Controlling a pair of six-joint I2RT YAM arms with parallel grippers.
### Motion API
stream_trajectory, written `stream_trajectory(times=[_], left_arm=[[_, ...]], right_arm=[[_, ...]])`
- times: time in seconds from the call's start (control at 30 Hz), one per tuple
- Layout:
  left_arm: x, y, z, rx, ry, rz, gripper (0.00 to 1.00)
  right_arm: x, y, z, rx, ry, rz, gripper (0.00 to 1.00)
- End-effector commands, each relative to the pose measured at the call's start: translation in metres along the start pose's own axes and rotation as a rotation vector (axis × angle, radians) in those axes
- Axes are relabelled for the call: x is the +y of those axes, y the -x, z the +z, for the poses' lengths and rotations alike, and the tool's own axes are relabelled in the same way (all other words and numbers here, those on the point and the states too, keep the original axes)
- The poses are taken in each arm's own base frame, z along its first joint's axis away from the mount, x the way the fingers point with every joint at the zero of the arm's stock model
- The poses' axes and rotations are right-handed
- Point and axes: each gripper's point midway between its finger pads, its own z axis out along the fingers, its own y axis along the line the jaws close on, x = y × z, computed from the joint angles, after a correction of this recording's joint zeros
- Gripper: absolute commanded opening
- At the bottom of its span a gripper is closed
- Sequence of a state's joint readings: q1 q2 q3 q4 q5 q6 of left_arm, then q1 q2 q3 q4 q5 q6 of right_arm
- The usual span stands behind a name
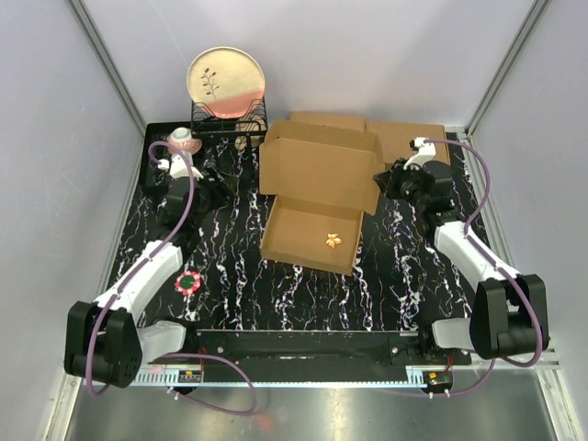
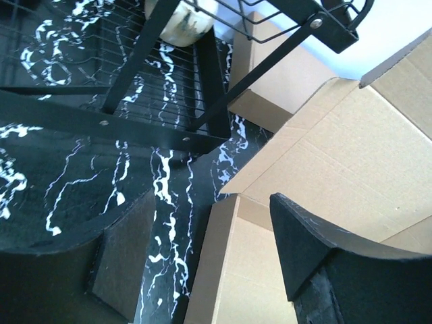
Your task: Fold the paper box
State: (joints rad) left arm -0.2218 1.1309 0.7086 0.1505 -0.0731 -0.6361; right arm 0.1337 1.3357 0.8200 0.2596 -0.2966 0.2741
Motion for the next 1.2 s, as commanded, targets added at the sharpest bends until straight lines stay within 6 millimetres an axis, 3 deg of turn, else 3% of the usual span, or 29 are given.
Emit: stream_trajectory(times=[0.0, 0.1, 0.3, 0.37, 0.5, 1.17], left_arm=[[-0.055, 0.044, 0.006, -0.129, -0.264, 0.046, 0.72], [-0.074, 0.042, 0.012, -0.111, -0.375, 0.107, 0.72], [-0.092, 0.039, 0.033, -0.117, -0.490, 0.201, 0.71], [-0.089, 0.029, 0.044, -0.089, -0.497, 0.236, 0.70], [-0.089, 0.027, 0.056, -0.087, -0.509, 0.249, 0.69], [-0.088, 0.013, 0.089, -0.045, -0.571, 0.298, 0.66]], right_arm=[[0.013, 0.004, -0.012, -0.019, 0.013, -0.033, 0.16], [0.017, -0.002, -0.014, -0.003, 0.013, -0.044, 0.13], [0.021, -0.009, -0.009, 0.021, 0.027, -0.045, 0.11], [0.022, -0.010, -0.009, 0.026, 0.032, -0.050, 0.09], [0.025, -0.012, -0.010, 0.038, 0.034, -0.064, 0.00], [0.046, -0.021, -0.047, 0.096, 0.101, -0.090, 0.00]])
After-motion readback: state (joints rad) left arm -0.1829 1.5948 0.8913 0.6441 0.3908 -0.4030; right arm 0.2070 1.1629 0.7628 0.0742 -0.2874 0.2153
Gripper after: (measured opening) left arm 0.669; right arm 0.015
